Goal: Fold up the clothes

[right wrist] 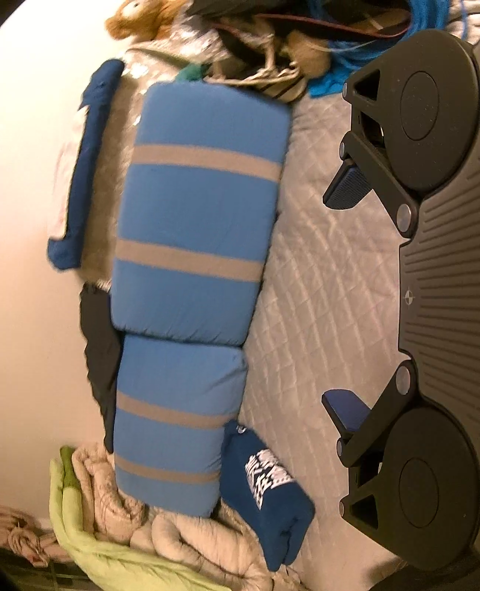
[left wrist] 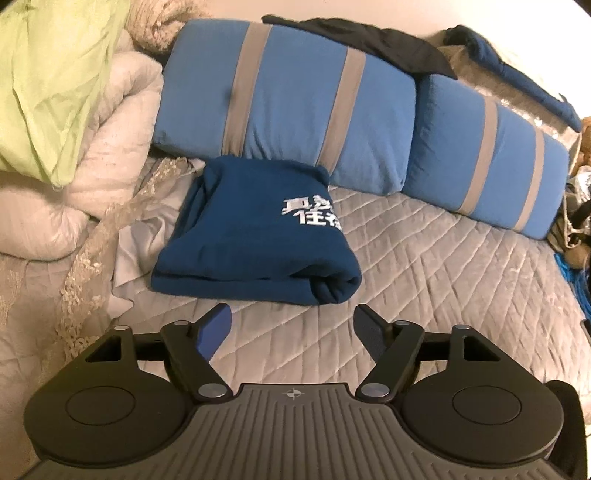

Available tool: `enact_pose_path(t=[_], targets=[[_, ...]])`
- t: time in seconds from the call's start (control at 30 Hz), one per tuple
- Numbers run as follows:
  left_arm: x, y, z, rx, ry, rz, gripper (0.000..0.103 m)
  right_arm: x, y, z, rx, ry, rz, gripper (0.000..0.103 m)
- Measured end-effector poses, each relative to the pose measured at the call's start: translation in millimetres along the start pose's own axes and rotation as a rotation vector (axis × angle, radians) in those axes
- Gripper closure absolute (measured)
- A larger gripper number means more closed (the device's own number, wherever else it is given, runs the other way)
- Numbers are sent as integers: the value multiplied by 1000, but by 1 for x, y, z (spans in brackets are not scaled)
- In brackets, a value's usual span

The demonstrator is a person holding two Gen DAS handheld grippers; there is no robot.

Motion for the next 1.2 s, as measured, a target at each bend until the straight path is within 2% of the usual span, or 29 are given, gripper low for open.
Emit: enact_pose_path(t=[0.23,0.53,0.97,1.03,1.2], targets=[[9,3,-27,31,-14,36,28,-32,30,-19,46,71,-35,0],[30,15,-76,54,-20,77,28,-67,73,-78,112,154,-65,0],[45,28,-136,68,-90,26,27,-110,116,-133,162,256,-124,0],[43,30,-139,47,-105,0,25,-113,122,-141,174,273,-124,0],[31,32,-148,41,-131,-91,0,-117,132,-154,175,248,-188,0]])
Point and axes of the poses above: each gripper's, at about its wrist camera, not at the fingertips, and z roughly against the way its jaws point, x to its left, y to its underside, the point moved 5 cm from there along -z, roughly the way its jaws point, and after that the axes turned 9 degrees about x, right-handed, at the moved point
